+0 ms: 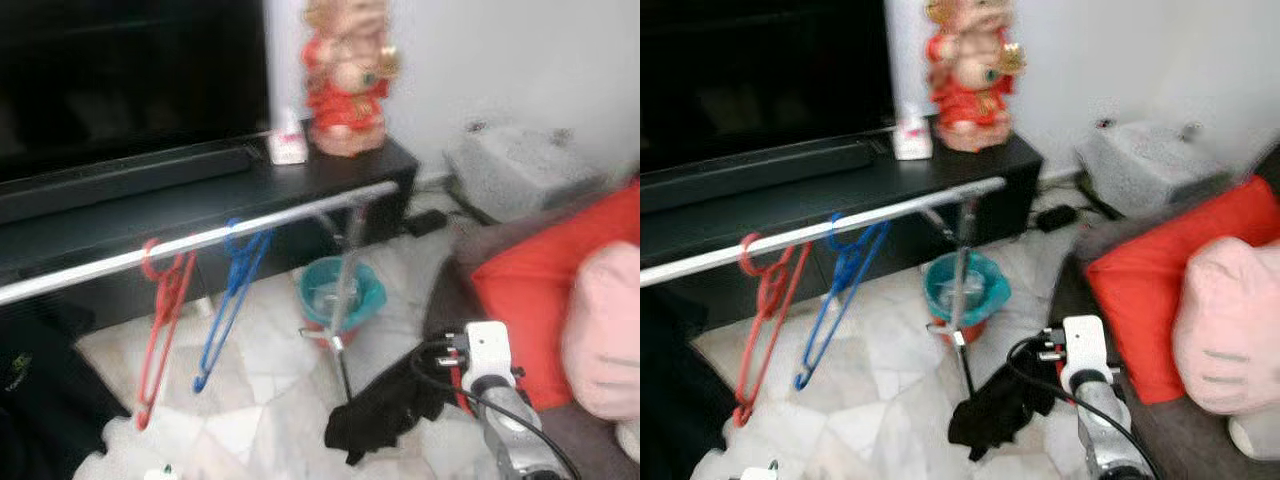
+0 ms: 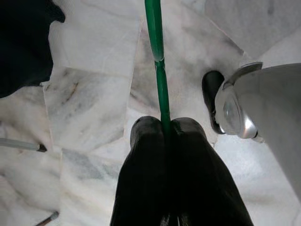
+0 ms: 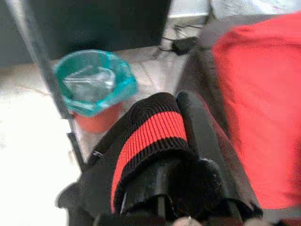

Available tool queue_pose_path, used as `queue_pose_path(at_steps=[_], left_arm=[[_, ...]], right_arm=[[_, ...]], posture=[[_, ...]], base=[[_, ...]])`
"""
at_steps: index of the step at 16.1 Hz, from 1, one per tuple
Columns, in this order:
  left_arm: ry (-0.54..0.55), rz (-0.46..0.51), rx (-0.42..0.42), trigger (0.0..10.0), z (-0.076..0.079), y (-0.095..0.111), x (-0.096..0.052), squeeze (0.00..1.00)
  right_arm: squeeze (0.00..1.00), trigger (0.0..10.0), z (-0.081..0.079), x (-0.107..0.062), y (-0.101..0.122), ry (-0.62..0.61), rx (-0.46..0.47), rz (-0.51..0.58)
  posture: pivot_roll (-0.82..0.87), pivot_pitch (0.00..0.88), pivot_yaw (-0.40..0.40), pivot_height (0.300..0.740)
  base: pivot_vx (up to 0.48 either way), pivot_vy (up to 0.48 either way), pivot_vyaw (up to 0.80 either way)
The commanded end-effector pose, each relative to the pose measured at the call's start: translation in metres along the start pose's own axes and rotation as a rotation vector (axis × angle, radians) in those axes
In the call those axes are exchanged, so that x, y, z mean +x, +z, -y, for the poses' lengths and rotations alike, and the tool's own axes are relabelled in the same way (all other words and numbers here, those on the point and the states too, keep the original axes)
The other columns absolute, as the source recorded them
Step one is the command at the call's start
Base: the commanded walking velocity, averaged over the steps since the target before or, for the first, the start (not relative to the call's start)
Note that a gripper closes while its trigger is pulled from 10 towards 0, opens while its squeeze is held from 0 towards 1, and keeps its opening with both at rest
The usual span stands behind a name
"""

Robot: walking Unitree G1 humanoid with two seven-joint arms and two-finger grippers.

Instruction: Hang hanger

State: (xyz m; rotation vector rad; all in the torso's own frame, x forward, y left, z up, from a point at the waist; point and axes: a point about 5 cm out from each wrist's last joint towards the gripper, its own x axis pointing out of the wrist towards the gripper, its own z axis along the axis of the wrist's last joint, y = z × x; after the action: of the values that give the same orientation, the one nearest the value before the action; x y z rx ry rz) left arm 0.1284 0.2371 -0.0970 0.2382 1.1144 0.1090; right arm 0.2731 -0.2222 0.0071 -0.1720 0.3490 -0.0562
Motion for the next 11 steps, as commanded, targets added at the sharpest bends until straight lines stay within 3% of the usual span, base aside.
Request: queue_pose_path(at_steps=[1, 7, 10, 11], left_arm=[[-0.012, 0.0, 0.002, 10.0, 0.0021, 0.0, 0.0, 0.0], [-0.01, -0.008, 0.001, 10.0, 0.0006, -0.0029, -0.0004, 0.0], [-0.011, -0.009, 0.002, 10.0, 0.0007, -0.0029, -0.0004, 0.0], [-0.011, -0.01, 0.004, 10.0, 0.0006, -0.003, -0.0004, 0.0]], right_arm=[[0.0, 10.0, 0.0049, 0.0004, 0.0014, -0.014, 0.006, 0.004], [0.0, 10.0, 0.0043, 0.0014, 0.0039, -0.008, -0.007, 0.014], [0.0, 10.0, 0.0037, 0.0018, 0.0037, -0.008, 0.004, 0.01], [0.0, 10.0, 0.0038, 0.0021, 0.0033, -0.009, 0.009, 0.003]], posture=[[0.08, 0.0, -0.032, 0.74], [0.09, 0.0, -0.034, 0.74], [0.08, 0.0, -0.032, 0.74], [0.08, 0.0, -0.03, 0.74]], base=[[0.0, 0.0, -0.79], [0.0, 0.0, 0.0], [-0.285, 0.0, 0.0], [-0.3, 0.0, -0.8]])
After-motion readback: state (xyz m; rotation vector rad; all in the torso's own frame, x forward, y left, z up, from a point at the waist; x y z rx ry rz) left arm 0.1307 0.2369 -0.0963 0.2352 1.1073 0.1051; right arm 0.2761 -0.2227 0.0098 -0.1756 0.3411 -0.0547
